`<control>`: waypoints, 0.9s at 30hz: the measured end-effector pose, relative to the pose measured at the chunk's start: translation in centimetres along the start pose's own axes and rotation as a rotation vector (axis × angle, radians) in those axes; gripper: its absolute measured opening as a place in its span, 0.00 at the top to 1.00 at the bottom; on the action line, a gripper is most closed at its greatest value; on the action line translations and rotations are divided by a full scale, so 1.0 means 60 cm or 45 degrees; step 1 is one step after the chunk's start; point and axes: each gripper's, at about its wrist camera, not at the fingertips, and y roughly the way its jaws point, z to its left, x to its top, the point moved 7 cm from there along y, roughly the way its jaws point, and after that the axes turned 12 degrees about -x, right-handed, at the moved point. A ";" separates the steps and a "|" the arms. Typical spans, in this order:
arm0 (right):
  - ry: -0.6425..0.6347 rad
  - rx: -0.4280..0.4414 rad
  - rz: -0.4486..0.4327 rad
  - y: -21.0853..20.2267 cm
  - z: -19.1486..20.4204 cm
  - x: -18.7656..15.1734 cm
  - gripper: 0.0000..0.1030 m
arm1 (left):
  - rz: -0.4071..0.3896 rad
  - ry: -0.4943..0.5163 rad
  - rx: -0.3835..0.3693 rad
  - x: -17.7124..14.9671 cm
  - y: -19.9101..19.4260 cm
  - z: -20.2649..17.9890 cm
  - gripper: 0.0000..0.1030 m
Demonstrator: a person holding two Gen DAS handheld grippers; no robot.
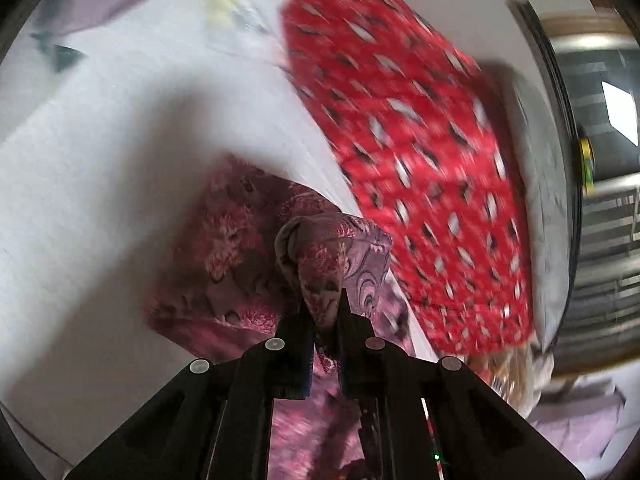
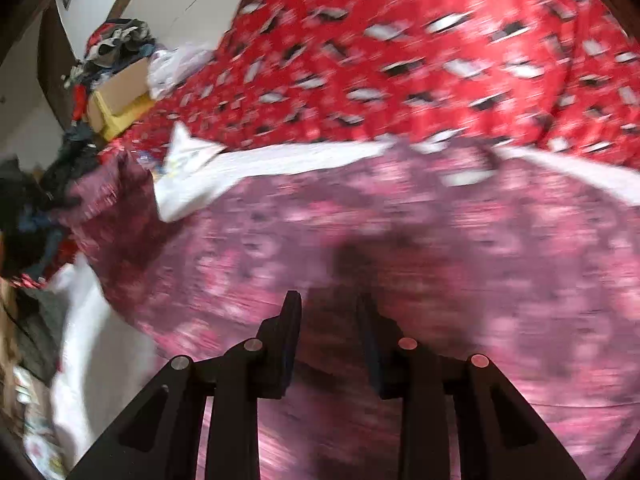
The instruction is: Fold small clothes
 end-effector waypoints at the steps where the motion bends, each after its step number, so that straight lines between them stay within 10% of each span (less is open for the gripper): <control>1: 0.005 -0.038 -0.009 -0.007 -0.026 -0.005 0.69 | 0.026 0.017 -0.004 -0.016 0.021 -0.016 0.93; 7: 0.014 -0.242 0.000 -0.021 -0.169 -0.053 0.70 | 0.168 0.065 -0.022 -0.109 0.152 -0.074 0.93; 15: 0.061 -0.142 -0.048 -0.023 -0.198 -0.083 0.68 | 0.331 0.078 0.191 -0.215 0.342 0.013 0.92; 21: 0.125 -0.077 -0.015 -0.023 -0.202 -0.076 0.68 | 0.268 0.265 0.075 -0.207 0.267 -0.010 0.84; 24: 0.265 -0.026 0.034 -0.031 -0.200 -0.057 0.61 | 0.062 0.402 0.195 -0.189 0.193 0.002 0.53; 27: 0.321 0.101 0.026 -0.042 -0.156 -0.033 0.54 | -0.042 0.379 0.288 -0.176 0.169 0.038 0.53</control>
